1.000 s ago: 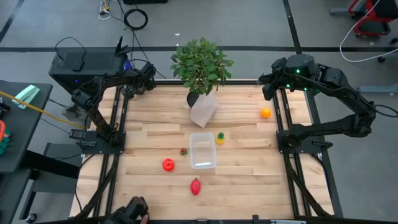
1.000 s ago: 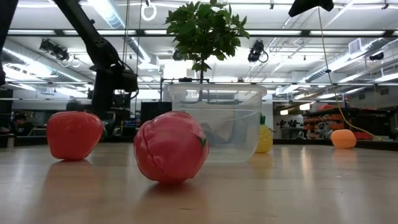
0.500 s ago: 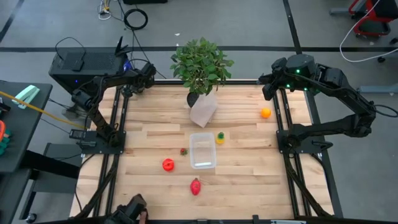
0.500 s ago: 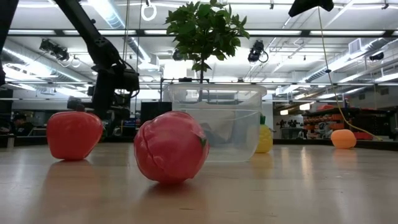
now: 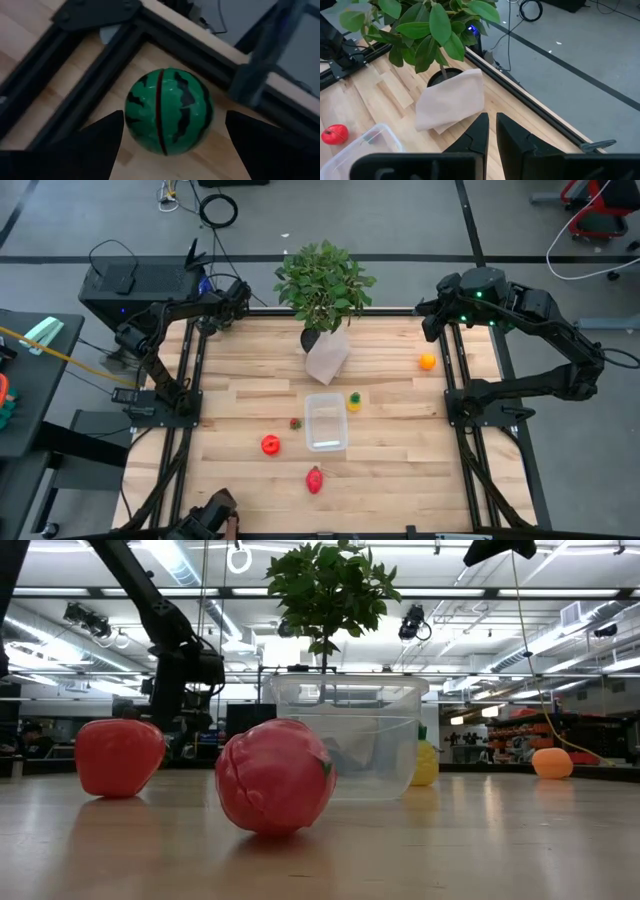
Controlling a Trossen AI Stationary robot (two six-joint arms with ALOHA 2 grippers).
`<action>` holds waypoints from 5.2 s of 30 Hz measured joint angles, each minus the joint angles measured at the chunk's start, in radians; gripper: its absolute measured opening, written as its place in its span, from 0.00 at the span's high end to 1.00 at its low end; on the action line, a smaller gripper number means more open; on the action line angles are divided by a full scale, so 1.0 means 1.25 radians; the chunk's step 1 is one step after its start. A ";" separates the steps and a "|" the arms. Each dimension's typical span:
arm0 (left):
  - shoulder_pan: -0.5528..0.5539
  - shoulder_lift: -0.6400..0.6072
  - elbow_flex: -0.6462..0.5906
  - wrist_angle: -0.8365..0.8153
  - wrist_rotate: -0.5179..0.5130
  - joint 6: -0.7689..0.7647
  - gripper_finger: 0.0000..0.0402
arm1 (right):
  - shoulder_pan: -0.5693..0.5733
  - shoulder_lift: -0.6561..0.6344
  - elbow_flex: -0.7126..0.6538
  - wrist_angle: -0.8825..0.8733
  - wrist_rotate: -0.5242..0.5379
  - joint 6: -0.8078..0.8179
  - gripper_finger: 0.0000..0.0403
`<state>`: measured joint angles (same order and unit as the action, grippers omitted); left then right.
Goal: Pick and placing Produce into tupperware
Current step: Put the green watermelon into the transparent bin
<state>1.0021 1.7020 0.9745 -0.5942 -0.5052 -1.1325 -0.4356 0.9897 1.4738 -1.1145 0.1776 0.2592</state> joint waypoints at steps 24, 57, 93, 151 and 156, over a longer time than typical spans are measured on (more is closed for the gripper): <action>0.020 0.012 0.001 0.019 0.067 -0.048 0.12 | 0.000 0.000 0.000 0.000 0.000 0.000 0.89; -0.022 0.005 0.000 0.006 0.028 0.029 0.35 | 0.000 0.000 0.000 0.000 -0.001 0.007 0.89; -0.036 -0.127 0.001 -0.032 0.054 0.225 0.06 | 0.000 0.000 0.000 0.000 -0.013 -0.021 0.89; -0.015 0.002 0.000 0.005 0.007 0.076 0.04 | 0.000 0.000 0.000 0.001 -0.042 0.010 0.89; -0.015 0.006 0.001 0.007 0.009 0.077 0.09 | 0.000 0.000 0.000 0.001 -0.042 0.010 0.89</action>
<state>0.9833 1.7091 0.9752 -0.5850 -0.4936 -1.0363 -0.4355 0.9894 1.4738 -1.1137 0.1253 0.2714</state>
